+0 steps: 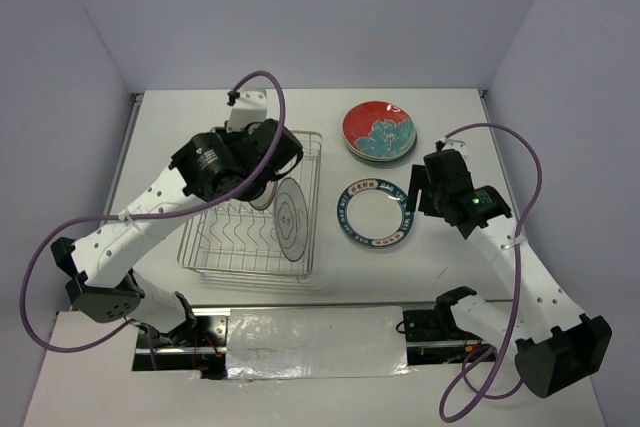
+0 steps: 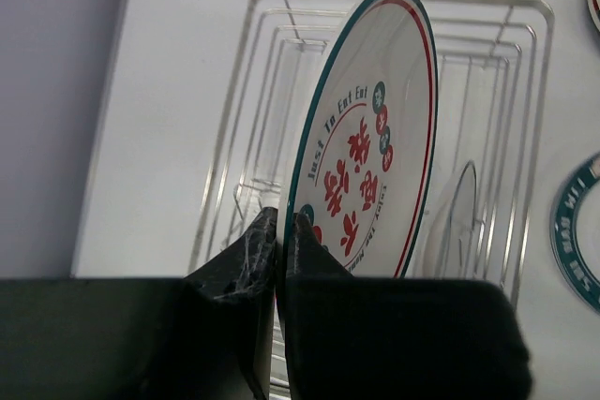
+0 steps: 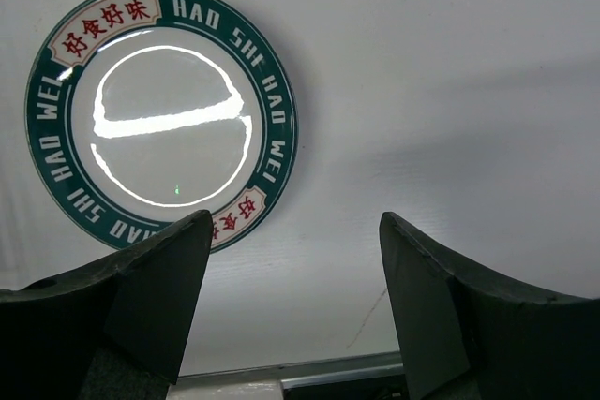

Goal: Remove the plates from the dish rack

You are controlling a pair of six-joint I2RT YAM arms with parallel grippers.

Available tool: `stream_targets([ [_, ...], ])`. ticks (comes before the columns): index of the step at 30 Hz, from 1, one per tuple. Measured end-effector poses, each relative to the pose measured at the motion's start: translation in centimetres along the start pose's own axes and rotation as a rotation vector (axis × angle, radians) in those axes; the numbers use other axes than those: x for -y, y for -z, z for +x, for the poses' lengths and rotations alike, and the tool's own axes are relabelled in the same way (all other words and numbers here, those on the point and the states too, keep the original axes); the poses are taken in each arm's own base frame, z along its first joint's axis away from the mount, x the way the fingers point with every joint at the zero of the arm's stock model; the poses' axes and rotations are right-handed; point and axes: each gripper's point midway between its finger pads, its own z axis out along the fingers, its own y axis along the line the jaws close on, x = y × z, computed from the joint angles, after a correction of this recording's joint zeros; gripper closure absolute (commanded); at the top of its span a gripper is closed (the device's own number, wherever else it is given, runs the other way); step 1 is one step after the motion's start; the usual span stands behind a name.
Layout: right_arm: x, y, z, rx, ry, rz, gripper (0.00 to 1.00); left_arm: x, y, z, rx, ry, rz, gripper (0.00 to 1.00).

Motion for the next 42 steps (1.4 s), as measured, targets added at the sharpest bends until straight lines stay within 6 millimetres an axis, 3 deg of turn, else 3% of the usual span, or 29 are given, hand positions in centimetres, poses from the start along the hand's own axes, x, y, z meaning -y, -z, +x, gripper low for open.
stream_targets([
  [5, -0.6, 0.4, -0.2, 0.005, 0.004, -0.040, 0.18, -3.5, -0.8, -4.6, 0.091, -0.003, -0.151, 1.00],
  [7, -1.1, 0.8, -0.5, 0.023, -0.005, -0.072, 0.12, -4.4, -0.7, -6.6, 0.140, 0.005, -0.187, 1.00],
  [9, -2.2, 1.6, -1.4, 0.067, -0.028, -0.149, 0.00, -4.1, -0.5, -8.2, 0.187, 0.018, -0.165, 1.00],
  [11, -4.2, 3.0, -2.5, 0.134, -0.061, -0.282, 0.00, -3.1, -0.1, -9.1, 0.225, 0.077, -0.070, 1.00],
  [14, -8.6, 6.1, -3.8, 0.242, -0.107, -0.594, 0.00, -1.0, 1.2, -8.9, 0.280, 0.193, 0.175, 1.00],
  [17, -11.9, 9.3, -4.8, 0.320, -0.145, -0.854, 0.00, 0.4, 3.8, -7.5, 0.339, 0.315, 0.460, 1.00],
  [23, -14.1, 14.5, -8.2, 0.468, -0.174, -1.092, 0.00, 3.4, 7.6, -6.8, 0.420, 0.504, 0.822, 1.00],
  [29, -15.0, 17.2, -9.7, 0.530, -0.176, -1.215, 0.03, 6.6, 8.2, -5.1, 0.367, 0.533, 0.982, 1.00],
  [30, -15.1, 17.5, -9.8, 0.539, -0.175, -1.225, 0.05, 6.9, 8.2, -4.6, 0.352, 0.531, 0.995, 1.00],
  [31, -15.1, 17.8, -10.0, 0.549, -0.176, -1.237, 0.22, 7.3, 8.2, -4.3, 0.338, 0.532, 1.011, 1.00],
  [33, -15.3, 17.8, -10.1, 0.548, -0.172, -1.245, 0.42, 7.7, 8.4, -3.9, 0.325, 0.529, 1.037, 1.00],
  [34, -15.4, 17.6, -10.1, 0.543, -0.174, -1.246, 0.50, 7.9, 8.6, -3.9, 0.321, 0.537, 1.054, 0.97],
  [35, -15.5, 17.5, -10.1, 0.538, -0.173, -1.248, 0.82, 8.1, 8.8, -3.8, 0.318, 0.540, 1.072, 0.91],
  [36, -15.6, 17.3, -10.1, 0.537, -0.169, -1.248, 1.00, 8.2, 8.9, -3.8, 0.317, 0.542, 1.086, 0.79],
  [37, -15.7, 17.4, -10.2, 0.533, -0.170, -1.256, 1.00, 8.2, 8.9, -3.7, 0.319, 0.539, 1.084, 0.41],
  [39, -15.7, 17.0, -10.2, 0.523, -0.180, -1.240, 1.00, 8.2, 8.7, -3.8, 0.316, 0.548, 1.082, 0.08],
  [40, -15.5, 16.2, -9.9, 0.502, -0.190, -1.209, 1.00, 8.2, 8.8, -3.8, 0.312, 0.551, 1.081, 0.01],
  [42, -14.5, 14.3, -9.9, 0.468, -0.237, -1.094, 1.00, 7.7, 8.6, -4.1, 0.298, 0.559, 1.044, 0.01],
])
